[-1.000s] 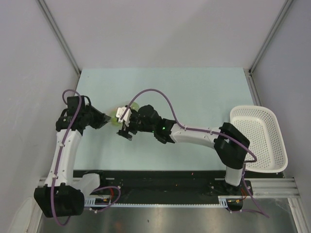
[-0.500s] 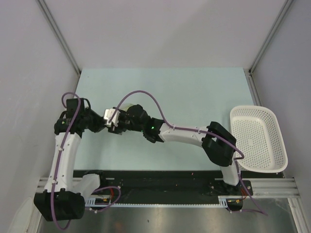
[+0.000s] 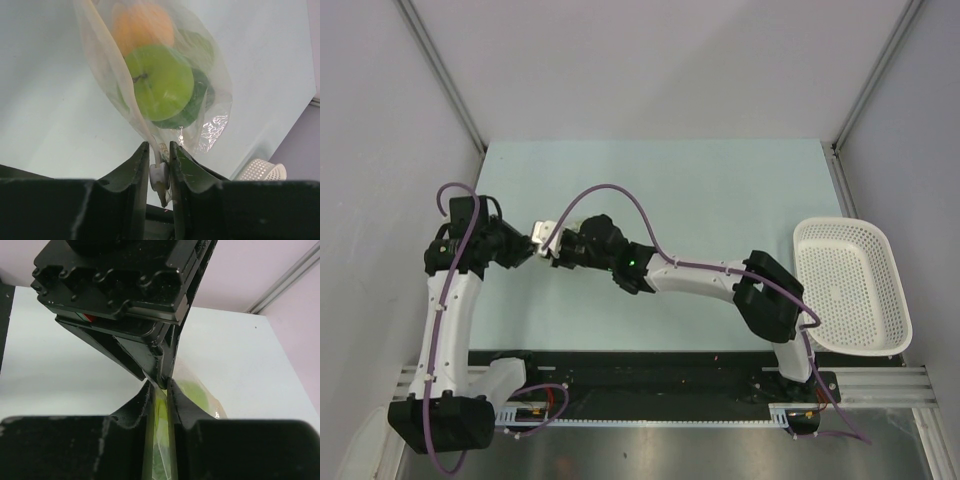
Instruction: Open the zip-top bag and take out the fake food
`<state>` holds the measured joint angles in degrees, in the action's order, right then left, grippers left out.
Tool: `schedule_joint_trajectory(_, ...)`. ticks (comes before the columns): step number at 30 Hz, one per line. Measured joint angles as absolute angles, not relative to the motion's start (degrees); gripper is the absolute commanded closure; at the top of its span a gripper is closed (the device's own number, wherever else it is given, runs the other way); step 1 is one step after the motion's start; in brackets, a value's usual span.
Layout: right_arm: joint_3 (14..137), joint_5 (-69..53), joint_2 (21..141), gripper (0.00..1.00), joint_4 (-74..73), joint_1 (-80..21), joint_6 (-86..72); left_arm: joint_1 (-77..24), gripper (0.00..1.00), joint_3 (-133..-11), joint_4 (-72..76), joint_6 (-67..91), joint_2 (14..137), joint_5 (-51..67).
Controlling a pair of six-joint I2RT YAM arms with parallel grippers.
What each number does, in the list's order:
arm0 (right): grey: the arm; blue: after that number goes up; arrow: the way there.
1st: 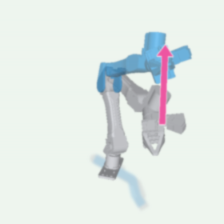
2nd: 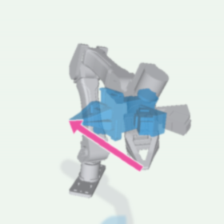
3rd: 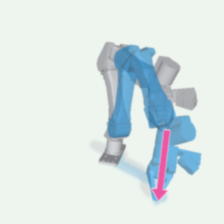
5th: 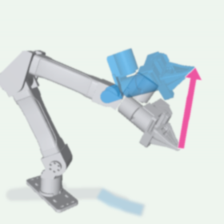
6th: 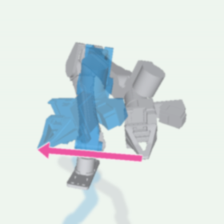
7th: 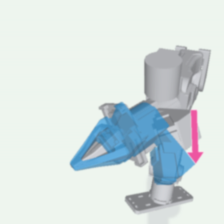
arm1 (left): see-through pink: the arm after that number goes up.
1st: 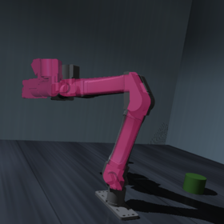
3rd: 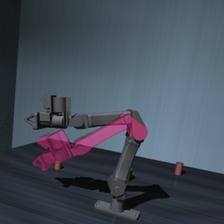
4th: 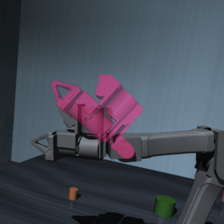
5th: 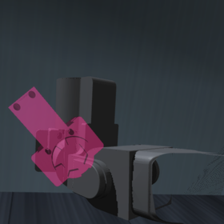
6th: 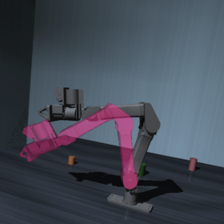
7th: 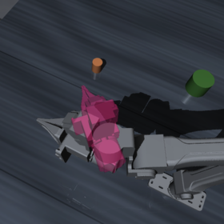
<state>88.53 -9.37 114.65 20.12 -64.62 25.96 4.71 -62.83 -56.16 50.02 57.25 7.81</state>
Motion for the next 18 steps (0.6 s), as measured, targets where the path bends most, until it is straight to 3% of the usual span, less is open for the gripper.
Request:
schedule_joint_trajectory(3,88.49,-9.67,114.61,1.0,20.4,-64.25,25.34,4.64,0.51,-62.85,-56.05,49.91,57.21,7.42)
schedule_joint_trajectory(4,88.4,-9.72,114.52,1.0,20.64,-64.03,25.06,4.67,0.38,-62.87,-56.12,49.82,57.21,7.16)
schedule_joint_trajectory(9,87.81,-11.05,113.36,1.0,21.76,-62.54,23.44,4.78,0.35,-62.94,-55.22,49.56,56.34,6.2)
schedule_joint_trajectory(11,87.68,-11.33,113.06,1.0,21.76,-62.35,22.87,5.32,0.44,-62.94,-54.68,49.6,55.61,6.52)
schedule_joint_trajectory(13,86.98,-11.92,113.01,1.0,21.26,-62.17,22.41,6.02,0.63,-62.94,-53.28,50.24,54.81,7.68)
schedule_joint_trajectory(16,85.38,-12.91,113.01,1.0,19.57,-62.19,22.0,6.39,0.81,-62.94,-50.59,51.0,54.33,8.78)
schedule_joint_trajectory(18,84.71,-13.37,113.01,1.0,18.26,-62.39,21.82,6.42,0.88,-62.94,-49.25,51.42,54.65,9.63)
